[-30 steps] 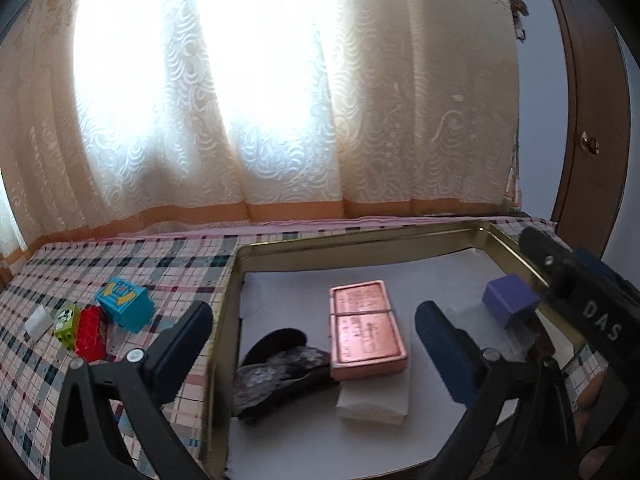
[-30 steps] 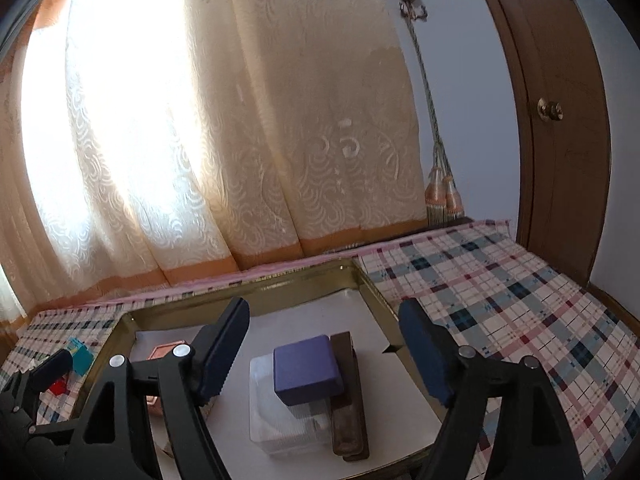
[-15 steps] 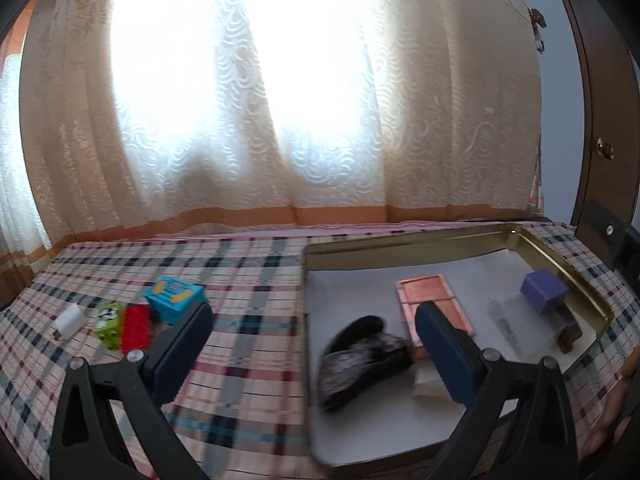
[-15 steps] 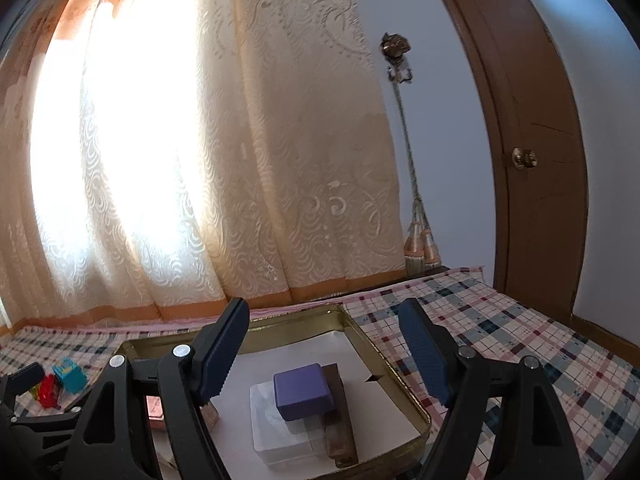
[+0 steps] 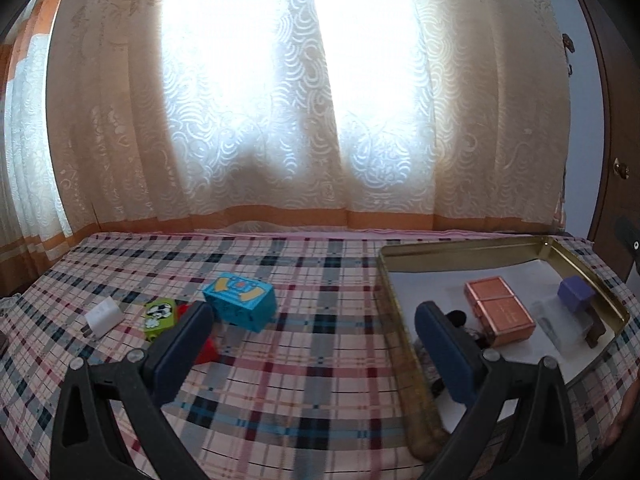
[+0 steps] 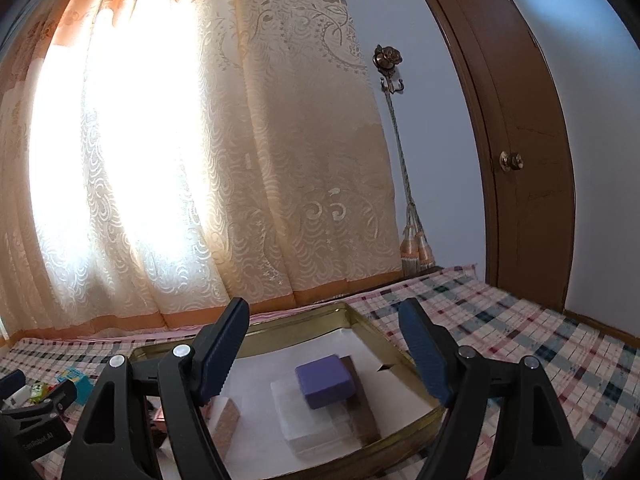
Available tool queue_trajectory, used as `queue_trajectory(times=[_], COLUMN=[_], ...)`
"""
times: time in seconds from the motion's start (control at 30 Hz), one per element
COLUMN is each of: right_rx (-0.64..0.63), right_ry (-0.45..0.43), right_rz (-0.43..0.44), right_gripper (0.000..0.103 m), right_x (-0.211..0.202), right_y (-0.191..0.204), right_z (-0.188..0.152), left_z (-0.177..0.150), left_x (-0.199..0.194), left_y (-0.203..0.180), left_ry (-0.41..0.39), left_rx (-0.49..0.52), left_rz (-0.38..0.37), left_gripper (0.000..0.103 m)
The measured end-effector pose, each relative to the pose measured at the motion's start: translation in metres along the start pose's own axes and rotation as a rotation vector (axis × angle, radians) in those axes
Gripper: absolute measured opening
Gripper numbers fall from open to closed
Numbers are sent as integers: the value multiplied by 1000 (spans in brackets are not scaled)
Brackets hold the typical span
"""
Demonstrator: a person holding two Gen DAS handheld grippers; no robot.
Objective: Organize rigid objects
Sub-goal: 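Move both open grippers back toward the white charger and toy blocks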
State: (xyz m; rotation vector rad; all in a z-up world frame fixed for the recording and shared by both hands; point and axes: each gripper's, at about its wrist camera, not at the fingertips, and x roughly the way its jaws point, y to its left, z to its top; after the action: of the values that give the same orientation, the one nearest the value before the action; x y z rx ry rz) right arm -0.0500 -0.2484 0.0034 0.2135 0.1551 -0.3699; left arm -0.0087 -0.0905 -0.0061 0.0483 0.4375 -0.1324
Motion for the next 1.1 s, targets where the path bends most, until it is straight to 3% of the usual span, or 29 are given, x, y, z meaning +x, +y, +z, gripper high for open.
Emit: queue_trajectory(times=[0.47, 0.97, 1.0, 1.1], right_rx=[-1, -45, -45, -43], right_ry=[39, 70, 75, 93], right_rz=[77, 211, 216, 242], right_gripper=[79, 79, 79, 79], right_x=[-7, -13, -11, -10], right_y=[59, 150, 155, 172], right_z=[-14, -34, -34, -39], left_z=[0, 0, 0, 0], left_x=[5, 19, 20, 25], left_y=[38, 112, 116, 133], left_ry=[-1, 33, 32, 42], left_rx=[-2, -50, -61, -79], left_rz=[39, 109, 71, 86], left_gripper=[102, 102, 102, 102])
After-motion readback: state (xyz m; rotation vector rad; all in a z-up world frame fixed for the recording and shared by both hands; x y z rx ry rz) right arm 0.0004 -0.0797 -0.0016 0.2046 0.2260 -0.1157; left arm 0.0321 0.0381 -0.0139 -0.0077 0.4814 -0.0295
